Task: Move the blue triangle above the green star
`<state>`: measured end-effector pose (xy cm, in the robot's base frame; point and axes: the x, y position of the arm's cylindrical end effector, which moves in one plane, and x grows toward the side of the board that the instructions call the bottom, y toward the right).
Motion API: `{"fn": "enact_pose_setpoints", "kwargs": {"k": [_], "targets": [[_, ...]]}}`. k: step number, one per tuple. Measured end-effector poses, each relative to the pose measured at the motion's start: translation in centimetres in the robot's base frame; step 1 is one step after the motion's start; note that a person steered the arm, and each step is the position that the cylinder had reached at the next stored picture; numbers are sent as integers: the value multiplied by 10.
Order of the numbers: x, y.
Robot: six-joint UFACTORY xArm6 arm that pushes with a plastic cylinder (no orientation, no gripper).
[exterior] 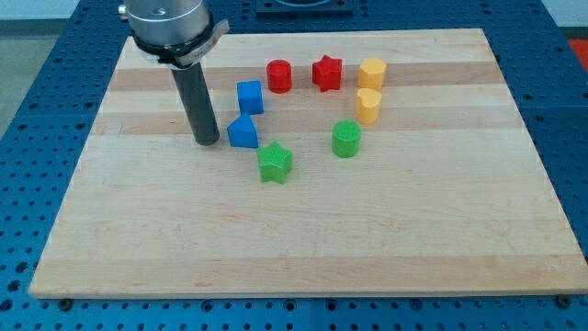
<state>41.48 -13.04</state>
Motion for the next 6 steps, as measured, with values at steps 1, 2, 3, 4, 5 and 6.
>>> {"fn": "enact_pose_setpoints", "kwargs": {"k": [1,2,3,4,5,6], "targets": [[-3,13],[-7,33],[-16,56],[-22,63],[-22,63],[-20,53]]}}
